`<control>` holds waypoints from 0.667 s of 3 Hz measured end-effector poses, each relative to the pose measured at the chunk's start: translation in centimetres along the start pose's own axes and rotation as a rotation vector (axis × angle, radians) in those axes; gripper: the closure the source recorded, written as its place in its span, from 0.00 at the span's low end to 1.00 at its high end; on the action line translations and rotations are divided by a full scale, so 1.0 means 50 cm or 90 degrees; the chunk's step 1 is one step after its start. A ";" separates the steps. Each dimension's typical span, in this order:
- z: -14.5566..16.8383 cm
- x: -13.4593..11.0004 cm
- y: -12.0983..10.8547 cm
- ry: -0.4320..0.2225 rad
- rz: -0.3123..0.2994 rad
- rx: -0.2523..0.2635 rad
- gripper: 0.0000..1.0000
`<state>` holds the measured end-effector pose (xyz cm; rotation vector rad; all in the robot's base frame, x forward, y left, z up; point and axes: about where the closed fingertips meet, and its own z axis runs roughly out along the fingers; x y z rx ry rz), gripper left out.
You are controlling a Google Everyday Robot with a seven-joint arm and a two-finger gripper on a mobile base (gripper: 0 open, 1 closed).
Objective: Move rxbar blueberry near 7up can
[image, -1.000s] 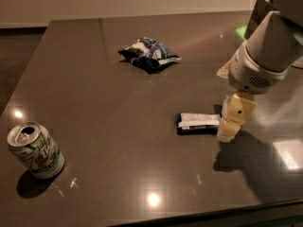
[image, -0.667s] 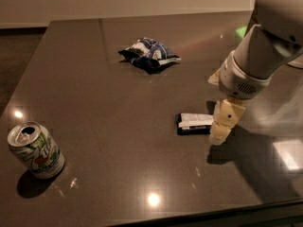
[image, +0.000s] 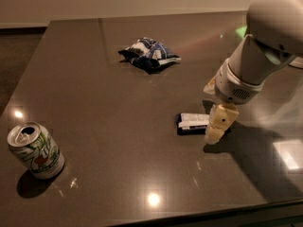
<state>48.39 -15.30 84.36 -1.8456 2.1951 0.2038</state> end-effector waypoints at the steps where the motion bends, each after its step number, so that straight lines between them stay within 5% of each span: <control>1: 0.011 0.003 0.003 -0.002 0.000 -0.001 0.38; 2: 0.016 0.000 0.009 -0.003 -0.004 -0.003 0.62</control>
Offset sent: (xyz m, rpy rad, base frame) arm -0.0056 0.0051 -0.0112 0.0092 0.0041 0.0143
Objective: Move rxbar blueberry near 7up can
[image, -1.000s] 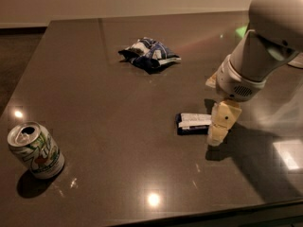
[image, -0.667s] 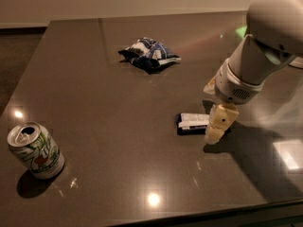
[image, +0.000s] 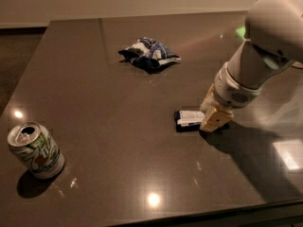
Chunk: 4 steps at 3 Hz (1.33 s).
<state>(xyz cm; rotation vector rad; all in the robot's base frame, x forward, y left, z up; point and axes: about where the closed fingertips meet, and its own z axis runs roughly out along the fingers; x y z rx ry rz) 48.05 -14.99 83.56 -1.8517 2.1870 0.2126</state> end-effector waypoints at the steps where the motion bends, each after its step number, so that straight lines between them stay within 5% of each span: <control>1: 0.004 -0.013 0.010 0.000 -0.011 -0.008 0.85; 2: 0.005 -0.059 0.021 -0.017 -0.031 -0.016 1.00; 4: 0.018 -0.231 0.068 -0.086 -0.114 -0.051 1.00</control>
Offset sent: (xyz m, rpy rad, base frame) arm -0.0070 0.0630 0.0152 0.0645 0.0046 0.1043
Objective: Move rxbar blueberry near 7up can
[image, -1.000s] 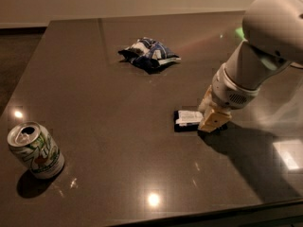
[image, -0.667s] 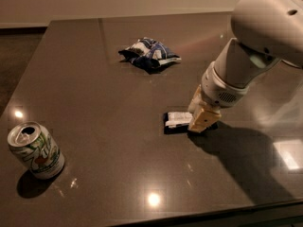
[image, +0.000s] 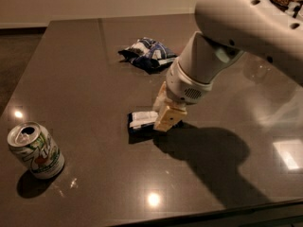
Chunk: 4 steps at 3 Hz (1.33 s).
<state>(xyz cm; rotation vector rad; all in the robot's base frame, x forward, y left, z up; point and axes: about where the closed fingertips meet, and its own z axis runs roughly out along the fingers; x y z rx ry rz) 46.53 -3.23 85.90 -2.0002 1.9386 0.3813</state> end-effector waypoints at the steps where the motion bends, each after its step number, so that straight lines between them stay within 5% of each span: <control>1: 0.020 -0.114 0.052 -0.038 -0.063 -0.022 1.00; 2: 0.038 -0.166 0.091 -0.043 -0.102 -0.033 1.00; 3: 0.063 -0.198 0.125 -0.028 -0.136 -0.044 0.84; 4: 0.096 -0.210 0.146 -0.005 -0.153 -0.049 0.53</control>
Offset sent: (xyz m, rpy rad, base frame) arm -0.0700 0.1143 0.0140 0.0688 -0.0198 0.2464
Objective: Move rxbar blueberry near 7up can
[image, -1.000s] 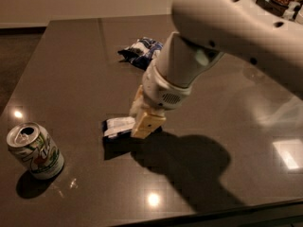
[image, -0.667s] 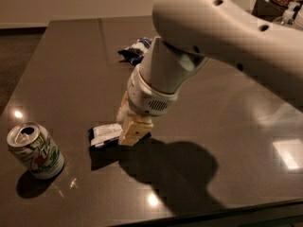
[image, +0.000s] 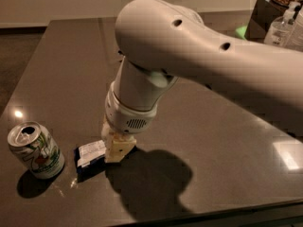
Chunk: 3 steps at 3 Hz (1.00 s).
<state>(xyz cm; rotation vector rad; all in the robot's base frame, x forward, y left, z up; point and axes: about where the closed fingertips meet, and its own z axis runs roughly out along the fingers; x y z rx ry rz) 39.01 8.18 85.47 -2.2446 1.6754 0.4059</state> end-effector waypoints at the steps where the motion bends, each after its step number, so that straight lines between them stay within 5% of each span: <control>1: 0.017 0.001 0.002 0.011 -0.003 0.009 0.30; 2: 0.015 -0.002 0.004 0.012 -0.004 0.010 0.07; 3: 0.014 -0.003 0.004 0.012 -0.006 0.011 0.00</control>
Offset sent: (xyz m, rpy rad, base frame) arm -0.0013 0.0025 -0.0070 -0.0114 -0.0166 -0.0027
